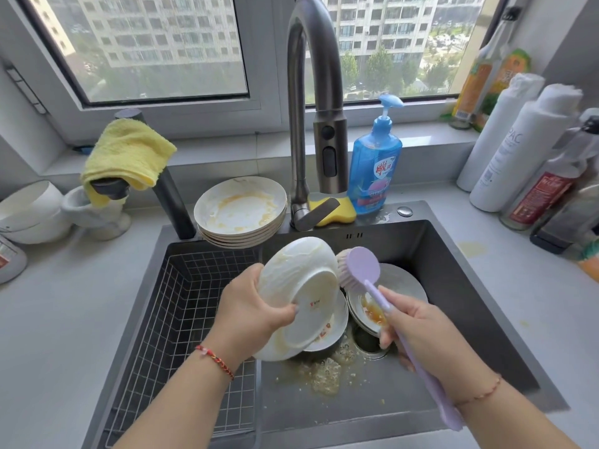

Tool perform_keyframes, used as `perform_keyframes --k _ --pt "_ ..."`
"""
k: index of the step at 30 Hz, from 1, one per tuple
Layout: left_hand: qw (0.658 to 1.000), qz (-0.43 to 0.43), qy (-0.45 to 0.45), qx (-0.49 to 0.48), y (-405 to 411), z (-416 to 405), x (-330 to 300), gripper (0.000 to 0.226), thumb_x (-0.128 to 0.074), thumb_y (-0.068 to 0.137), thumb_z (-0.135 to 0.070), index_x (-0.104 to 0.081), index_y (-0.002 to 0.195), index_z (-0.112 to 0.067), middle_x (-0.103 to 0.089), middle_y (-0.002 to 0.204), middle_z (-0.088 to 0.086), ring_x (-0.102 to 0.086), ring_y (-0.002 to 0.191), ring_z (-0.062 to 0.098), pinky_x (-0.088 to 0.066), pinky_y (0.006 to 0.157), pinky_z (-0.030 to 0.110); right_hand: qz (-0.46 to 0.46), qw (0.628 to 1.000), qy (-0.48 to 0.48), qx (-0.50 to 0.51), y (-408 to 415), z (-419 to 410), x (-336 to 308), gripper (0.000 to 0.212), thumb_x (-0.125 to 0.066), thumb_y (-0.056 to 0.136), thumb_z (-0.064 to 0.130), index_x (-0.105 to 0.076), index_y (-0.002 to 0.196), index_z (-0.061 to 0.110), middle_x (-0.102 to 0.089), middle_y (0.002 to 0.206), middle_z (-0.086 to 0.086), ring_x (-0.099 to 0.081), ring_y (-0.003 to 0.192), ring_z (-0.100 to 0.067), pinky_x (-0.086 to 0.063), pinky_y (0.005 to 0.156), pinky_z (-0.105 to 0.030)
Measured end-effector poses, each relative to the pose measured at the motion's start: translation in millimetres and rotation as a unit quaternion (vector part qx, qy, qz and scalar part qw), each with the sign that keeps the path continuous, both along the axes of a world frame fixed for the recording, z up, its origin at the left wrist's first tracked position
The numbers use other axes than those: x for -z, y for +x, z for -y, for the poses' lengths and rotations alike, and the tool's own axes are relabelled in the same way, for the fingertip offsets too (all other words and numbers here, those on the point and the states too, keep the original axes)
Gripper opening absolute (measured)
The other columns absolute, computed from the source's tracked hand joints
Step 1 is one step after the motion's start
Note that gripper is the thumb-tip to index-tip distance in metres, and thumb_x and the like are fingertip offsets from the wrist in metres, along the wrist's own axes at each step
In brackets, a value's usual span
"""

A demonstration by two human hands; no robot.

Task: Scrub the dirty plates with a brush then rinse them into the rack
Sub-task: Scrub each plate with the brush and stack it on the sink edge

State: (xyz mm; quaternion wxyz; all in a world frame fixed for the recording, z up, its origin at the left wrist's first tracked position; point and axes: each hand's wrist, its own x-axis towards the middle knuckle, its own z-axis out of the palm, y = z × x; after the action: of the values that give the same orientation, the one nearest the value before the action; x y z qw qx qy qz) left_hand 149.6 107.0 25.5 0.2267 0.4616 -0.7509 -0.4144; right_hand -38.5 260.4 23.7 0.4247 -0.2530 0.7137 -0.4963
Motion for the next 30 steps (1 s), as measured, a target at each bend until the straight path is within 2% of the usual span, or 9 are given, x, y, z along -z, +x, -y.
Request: perform_keyframes --k 5,7,9,11,14,18,23,27,30 --pt "1.0 0.016 0.0 0.011 -8.9 -3.8 5.2 0.035 -0.088 0.063 -0.018 -0.058 0.079 -0.02 -0.065 0.076 -0.005 -0.063 0.07 0.009 -0.053 0.057 0.023 -0.01 0.996 -0.047 -0.075 25.1 9.6 -35.9 0.046 -0.044 0.099 0.014 -0.059 0.119 0.053 -0.037 0.05 0.003 -0.03 0.044 -0.01 -0.03 0.039 -0.021" --pt "1.0 0.006 0.027 -0.012 -15.3 -3.4 7.7 0.036 -0.087 0.063 -0.015 -0.057 0.081 -0.024 -0.066 0.078 -0.007 -0.064 0.076 0.015 -0.054 0.064 0.028 -0.069 0.986 -0.041 -0.147 43.1 7.7 -47.0 0.05 -0.046 0.098 0.014 -0.05 0.12 0.058 -0.043 0.046 0.016 -0.03 0.046 -0.006 -0.03 0.043 -0.018" --pt "0.999 0.004 0.027 -0.024 -20.1 -4.7 7.2 0.044 -0.088 0.062 -0.017 -0.056 0.089 -0.03 -0.065 0.086 -0.012 -0.065 0.086 0.015 -0.052 0.074 0.022 -0.121 0.973 -0.035 -0.194 57.5 5.8 -52.2 0.052 -0.048 0.098 0.015 -0.041 0.12 0.062 -0.048 0.047 0.028 -0.033 0.049 -0.003 -0.032 0.048 -0.014" --pt "0.999 -0.022 0.035 -0.021 -18.7 -4.3 7.5 0.046 -0.088 0.056 -0.021 -0.059 0.091 -0.028 -0.068 0.088 -0.007 -0.067 0.086 0.016 -0.056 0.075 0.027 -0.143 0.97 -0.031 -0.196 57.2 7.6 -56.3 0.051 -0.048 0.098 0.017 -0.041 0.122 0.062 -0.045 0.046 0.024 -0.034 0.048 -0.002 -0.031 0.049 -0.012" --pt "0.999 -0.03 0.032 -0.007 -8.0 -2.0 4.1 0.039 -0.09 0.06 -0.014 -0.062 0.087 -0.017 -0.068 0.082 0.0 -0.067 0.078 0.018 -0.057 0.067 0.034 -0.144 0.984 -0.016 -0.107 28.0 16.0 -50.0 0.049 -0.045 0.099 0.014 -0.049 0.118 0.058 -0.036 0.041 0.016 -0.03 0.038 -0.003 -0.026 0.041 -0.01" --pt "0.999 -0.05 0.019 -0.009 -0.6 5.1 0.8 0.038 -0.091 0.061 -0.011 -0.063 0.085 -0.017 -0.068 0.082 0.0 -0.067 0.077 0.015 -0.057 0.064 0.026 -0.019 0.998 0.049 -0.016 -1.5 17.8 -31.7 0.04 -0.041 0.1 0.012 -0.063 0.121 0.038 -0.031 0.053 -0.003 -0.025 0.043 -0.012 -0.023 0.043 -0.021" --pt "0.999 -0.031 0.02 0.004 -4.5 5.7 2.8 0.037 -0.09 0.062 -0.012 -0.062 0.083 -0.021 -0.068 0.079 -0.004 -0.065 0.073 0.009 -0.053 0.059 0.018 -0.021 0.996 0.001 -0.086 18.5 21.1 -50.0 0.044 -0.043 0.099 0.017 -0.065 0.105 0.056 -0.03 0.056 -0.002 -0.026 0.047 -0.012 -0.028 0.04 -0.021" --pt "0.996 -0.06 0.063 -0.024 -13.9 0.8 8.8 0.046 -0.086 0.063 0.0 -0.062 0.086 -0.031 -0.069 0.084 -0.012 -0.066 0.077 0.001 -0.053 0.069 0.02 -0.148 0.966 -0.014 -0.214 47.0 16.1 -58.9 0.049 -0.045 0.099 0.021 -0.045 0.127 0.061 -0.034 0.043 0.015 -0.028 0.045 -0.005 -0.028 0.044 -0.018" --pt "0.997 -0.058 0.059 -0.004 -13.3 -0.1 8.9 0.038 -0.088 0.062 -0.007 -0.062 0.084 -0.025 -0.068 0.08 -0.008 -0.064 0.069 0.002 -0.05 0.058 0.016 -0.135 0.974 -0.002 -0.182 35.5 17.6 -60.9 0.046 -0.044 0.099 0.018 -0.047 0.127 0.054 -0.039 0.039 0.02 -0.034 0.038 -0.002 -0.029 0.042 -0.011"
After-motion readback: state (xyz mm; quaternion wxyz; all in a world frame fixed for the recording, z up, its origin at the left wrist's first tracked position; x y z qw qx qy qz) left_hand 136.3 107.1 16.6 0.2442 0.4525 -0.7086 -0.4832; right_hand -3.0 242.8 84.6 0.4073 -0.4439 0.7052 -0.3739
